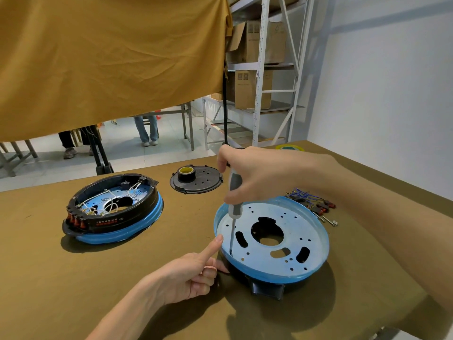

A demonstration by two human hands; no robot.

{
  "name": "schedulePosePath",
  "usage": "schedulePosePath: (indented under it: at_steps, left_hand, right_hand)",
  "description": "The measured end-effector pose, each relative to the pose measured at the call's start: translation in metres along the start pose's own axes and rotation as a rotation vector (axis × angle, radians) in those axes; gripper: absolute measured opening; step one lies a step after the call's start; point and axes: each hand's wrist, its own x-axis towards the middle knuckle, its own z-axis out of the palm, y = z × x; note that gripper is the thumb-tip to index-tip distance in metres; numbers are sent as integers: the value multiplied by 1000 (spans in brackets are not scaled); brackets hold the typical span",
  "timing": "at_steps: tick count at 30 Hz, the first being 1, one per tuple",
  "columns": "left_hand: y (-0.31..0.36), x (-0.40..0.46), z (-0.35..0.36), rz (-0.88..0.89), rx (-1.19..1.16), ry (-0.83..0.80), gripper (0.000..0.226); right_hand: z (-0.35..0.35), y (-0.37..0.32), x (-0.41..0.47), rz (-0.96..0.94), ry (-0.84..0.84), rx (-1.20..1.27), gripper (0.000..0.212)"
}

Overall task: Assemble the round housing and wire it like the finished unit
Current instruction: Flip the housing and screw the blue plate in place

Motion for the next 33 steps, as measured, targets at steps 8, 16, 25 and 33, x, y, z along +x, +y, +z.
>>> schedulePosePath:
  at_steps: [8,16,25,33]
  left_hand:
    - [-1,-2,3,5,-61,23,86]
    - [-1,0,2,12,-37,30,90]
    - [-2,2,2,17,-25,33,89]
    - [-3,2,2,12,-17,42,88]
  right_hand:
    - [3,-1,-1,-48,41,15,45]
    - [7,0,0,-82,65,21,42]
    - [3,2,-2,-60,16,71,37]
    - [2,4,-1,-48,20,69,33]
